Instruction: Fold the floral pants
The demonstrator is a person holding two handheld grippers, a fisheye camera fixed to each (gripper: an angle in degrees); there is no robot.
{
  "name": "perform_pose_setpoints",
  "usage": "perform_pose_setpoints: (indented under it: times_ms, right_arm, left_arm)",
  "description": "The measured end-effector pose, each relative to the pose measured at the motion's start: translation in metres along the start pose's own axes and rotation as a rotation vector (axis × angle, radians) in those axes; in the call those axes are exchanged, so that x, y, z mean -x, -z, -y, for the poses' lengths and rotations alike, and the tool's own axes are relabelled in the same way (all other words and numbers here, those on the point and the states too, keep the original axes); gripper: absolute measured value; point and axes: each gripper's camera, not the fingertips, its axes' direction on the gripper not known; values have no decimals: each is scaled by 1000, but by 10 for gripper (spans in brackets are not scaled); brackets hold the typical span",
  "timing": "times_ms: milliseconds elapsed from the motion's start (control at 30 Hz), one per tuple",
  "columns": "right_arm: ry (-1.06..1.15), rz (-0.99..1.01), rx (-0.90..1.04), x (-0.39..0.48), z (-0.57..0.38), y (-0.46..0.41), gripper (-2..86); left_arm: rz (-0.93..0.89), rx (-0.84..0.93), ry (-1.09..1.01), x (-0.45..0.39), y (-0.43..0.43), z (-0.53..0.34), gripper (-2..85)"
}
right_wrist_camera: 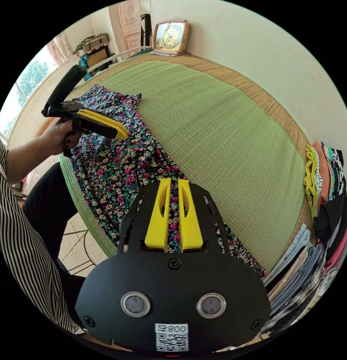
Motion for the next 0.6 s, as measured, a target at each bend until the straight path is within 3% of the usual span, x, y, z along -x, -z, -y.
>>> perform_pose_setpoints:
  times_ms: [267, 600]
  right_arm:
    - [-22, -1, 33, -7, -11, -9, 8]
    - [-121, -55, -58, -27, -29, 11, -1]
  left_arm:
    - [61, 9, 9, -9, -8, -8, 10]
    - [97, -50, -4, -22, -4, -15, 8]
